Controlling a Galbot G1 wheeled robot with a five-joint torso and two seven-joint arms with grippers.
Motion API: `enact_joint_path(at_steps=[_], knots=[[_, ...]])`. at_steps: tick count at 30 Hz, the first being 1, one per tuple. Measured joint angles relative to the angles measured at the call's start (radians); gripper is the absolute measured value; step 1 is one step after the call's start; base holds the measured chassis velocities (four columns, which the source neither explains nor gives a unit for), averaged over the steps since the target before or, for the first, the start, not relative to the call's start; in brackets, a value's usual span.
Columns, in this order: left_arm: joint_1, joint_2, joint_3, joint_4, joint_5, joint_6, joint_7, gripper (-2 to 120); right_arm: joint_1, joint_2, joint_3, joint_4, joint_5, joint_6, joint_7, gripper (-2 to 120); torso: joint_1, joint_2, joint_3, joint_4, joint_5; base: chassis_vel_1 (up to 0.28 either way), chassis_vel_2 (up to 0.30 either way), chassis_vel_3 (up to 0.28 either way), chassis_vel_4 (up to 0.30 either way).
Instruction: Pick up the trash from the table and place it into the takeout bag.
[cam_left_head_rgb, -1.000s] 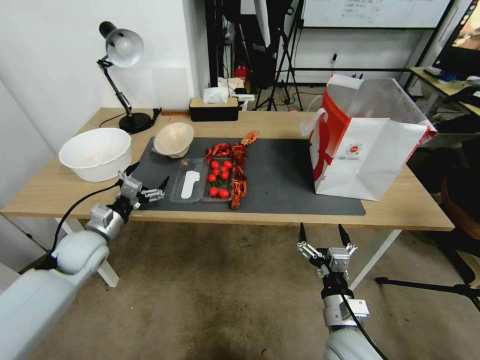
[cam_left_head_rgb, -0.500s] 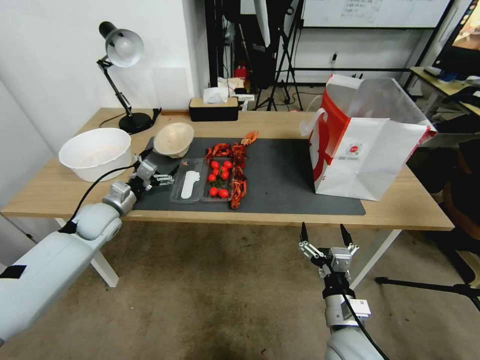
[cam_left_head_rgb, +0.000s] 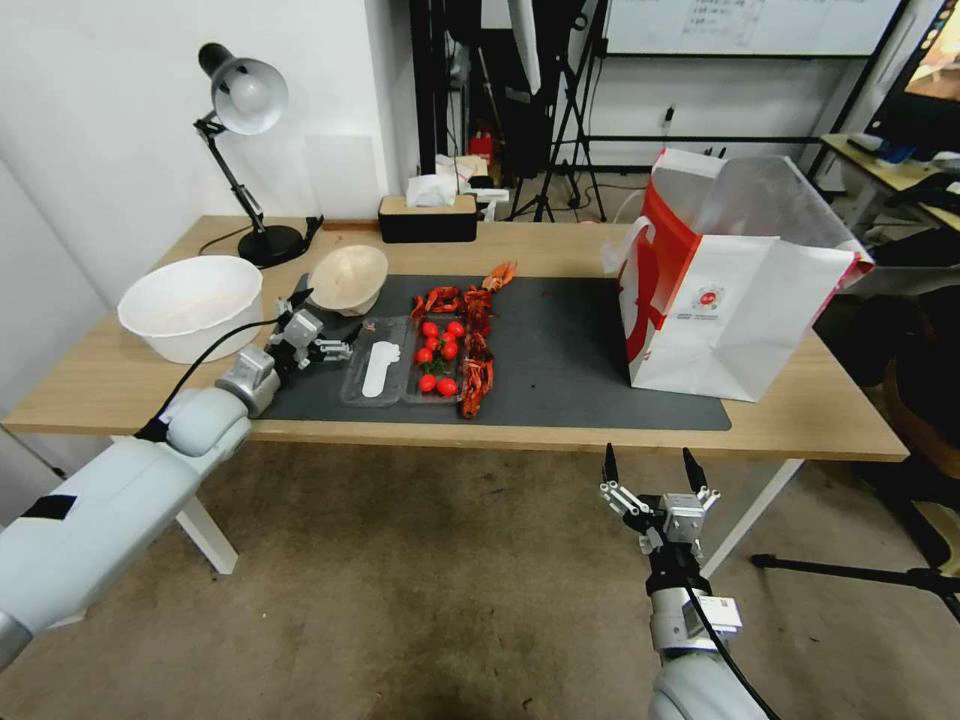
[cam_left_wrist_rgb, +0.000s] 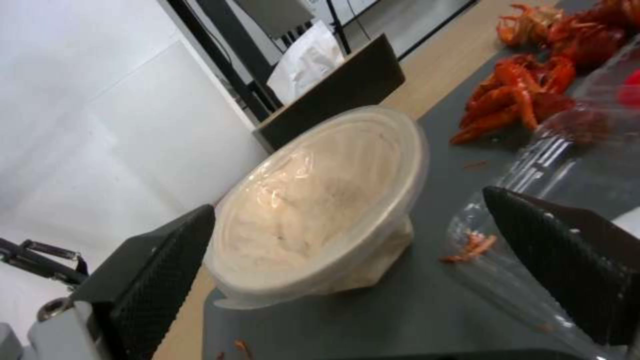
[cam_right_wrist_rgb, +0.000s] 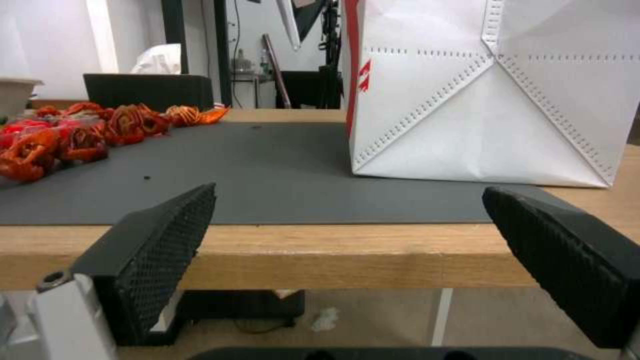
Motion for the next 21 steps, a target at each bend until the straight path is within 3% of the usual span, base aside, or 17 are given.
enact_joint_path(at_steps=[9,17,21], knots=[[-0.127,-0.007,0.094,0.093,0.004,-0.002,0.003,100,0.006,0.006,0.002,-0.004,0.0,0.0,0.002,100,0.0,0.0,0.0,0.0001,-0.0002,0.0,0.0,0.0,0.0],[-0.212,-0.012,0.174,0.167,0.005,-0.002,0.024,92,0.01,0.009,0.006,-0.009,0.001,0.001,0.003,100,0.0,0.0,0.0,0.0001,-0.0001,0.0,0.0,0.0,0.0],[-0.24,-0.017,0.206,0.193,0.006,-0.004,0.03,82,0.016,0.013,0.006,-0.02,0.002,0.003,0.003,100,0.0,0.0,0.0,0.0,-0.0002,0.0,0.0,0.0,0.0]])
